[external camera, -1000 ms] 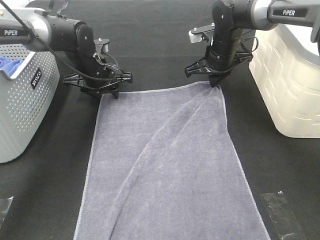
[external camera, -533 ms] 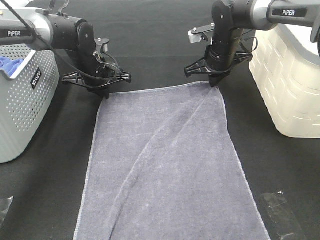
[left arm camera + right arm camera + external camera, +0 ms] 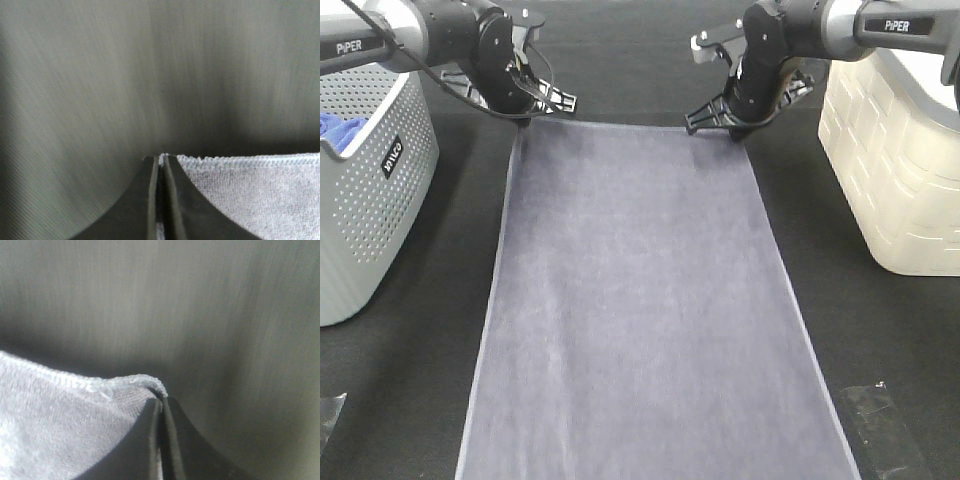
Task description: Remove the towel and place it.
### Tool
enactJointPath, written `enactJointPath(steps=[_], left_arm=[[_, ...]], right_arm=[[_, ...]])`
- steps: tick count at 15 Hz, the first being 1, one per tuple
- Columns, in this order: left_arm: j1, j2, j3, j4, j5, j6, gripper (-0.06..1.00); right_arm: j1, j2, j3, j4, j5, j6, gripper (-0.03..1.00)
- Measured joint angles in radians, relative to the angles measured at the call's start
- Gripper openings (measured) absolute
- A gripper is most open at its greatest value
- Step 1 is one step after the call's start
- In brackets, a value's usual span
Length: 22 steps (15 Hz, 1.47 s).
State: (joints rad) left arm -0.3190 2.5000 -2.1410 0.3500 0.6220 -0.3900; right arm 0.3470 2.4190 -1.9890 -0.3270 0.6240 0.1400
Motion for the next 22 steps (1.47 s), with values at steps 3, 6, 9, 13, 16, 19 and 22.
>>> enactJointPath(steps=[3, 6, 9, 13, 16, 19, 22], left_arm=[[0.001, 0.013, 0.000, 0.082, -0.132, -0.017, 0.01], [0.040, 0.056, 0.000, 0.109, -0.299, -0.108, 0.01], [0.081, 0.079, 0.000, 0.111, -0.452, -0.148, 0.01], [0.089, 0.100, 0.000, 0.113, -0.614, -0.151, 0.01], [0.099, 0.155, 0.000, 0.113, -0.757, -0.151, 0.01], [0.100, 0.220, 0.000, 0.112, -0.850, -0.151, 0.01], [0.100, 0.246, 0.000, 0.112, -0.817, -0.151, 0.03]], right_arm=[[0.000, 0.000, 0.000, -0.125, -0.131, 0.077, 0.00], [-0.005, 0.014, -0.001, -0.232, -0.281, 0.141, 0.00], [-0.035, 0.041, -0.001, -0.258, -0.411, 0.215, 0.00], [-0.075, 0.048, -0.001, -0.274, -0.532, 0.235, 0.00], [-0.096, 0.078, -0.001, -0.278, -0.624, 0.236, 0.00], [-0.121, 0.140, -0.001, -0.277, -0.684, 0.236, 0.01], [-0.129, 0.163, -0.001, -0.277, -0.684, 0.236, 0.15]])
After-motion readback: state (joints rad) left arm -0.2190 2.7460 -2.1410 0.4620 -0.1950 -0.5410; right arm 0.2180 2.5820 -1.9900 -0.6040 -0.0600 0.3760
